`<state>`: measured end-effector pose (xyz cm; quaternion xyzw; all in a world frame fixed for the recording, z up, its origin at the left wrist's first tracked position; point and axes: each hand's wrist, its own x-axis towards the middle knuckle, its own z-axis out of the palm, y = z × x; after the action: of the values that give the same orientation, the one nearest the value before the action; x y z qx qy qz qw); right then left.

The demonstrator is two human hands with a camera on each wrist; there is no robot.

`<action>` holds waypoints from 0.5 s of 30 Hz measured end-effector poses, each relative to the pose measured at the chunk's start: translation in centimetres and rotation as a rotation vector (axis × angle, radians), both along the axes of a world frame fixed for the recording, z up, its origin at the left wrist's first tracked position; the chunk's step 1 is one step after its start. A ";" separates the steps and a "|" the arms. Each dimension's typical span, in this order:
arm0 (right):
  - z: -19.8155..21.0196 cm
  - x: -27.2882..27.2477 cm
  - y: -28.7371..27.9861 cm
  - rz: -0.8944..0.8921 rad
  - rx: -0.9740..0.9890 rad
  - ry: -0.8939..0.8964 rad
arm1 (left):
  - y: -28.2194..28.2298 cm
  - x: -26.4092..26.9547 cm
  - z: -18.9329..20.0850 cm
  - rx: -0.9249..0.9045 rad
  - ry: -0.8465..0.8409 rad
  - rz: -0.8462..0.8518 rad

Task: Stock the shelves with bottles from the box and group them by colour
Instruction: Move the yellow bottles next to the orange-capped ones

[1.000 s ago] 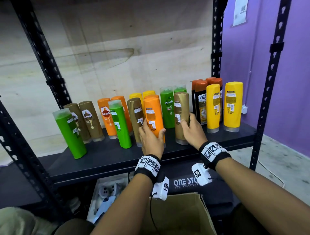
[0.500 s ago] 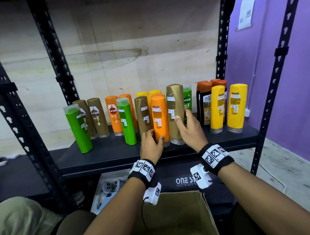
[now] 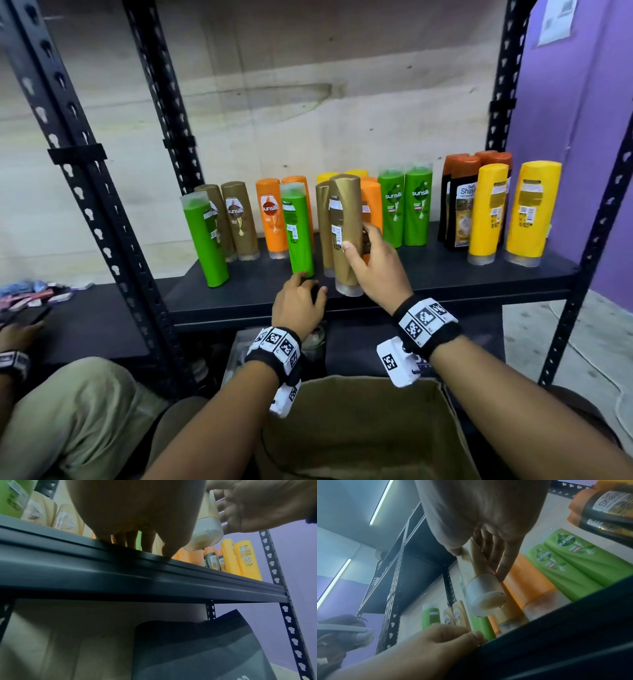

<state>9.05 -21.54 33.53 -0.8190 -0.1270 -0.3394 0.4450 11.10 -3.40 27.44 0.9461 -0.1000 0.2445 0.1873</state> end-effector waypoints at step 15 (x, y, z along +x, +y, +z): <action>-1.4 0.8 4.0 -0.119 -0.049 0.068 | 2.6 -0.1 -1.6 0.294 -0.032 -0.042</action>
<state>9.89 -17.50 32.13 -0.8467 -0.0709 -0.3342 0.4080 10.98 -0.81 25.82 0.9570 -0.1575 0.2382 0.0502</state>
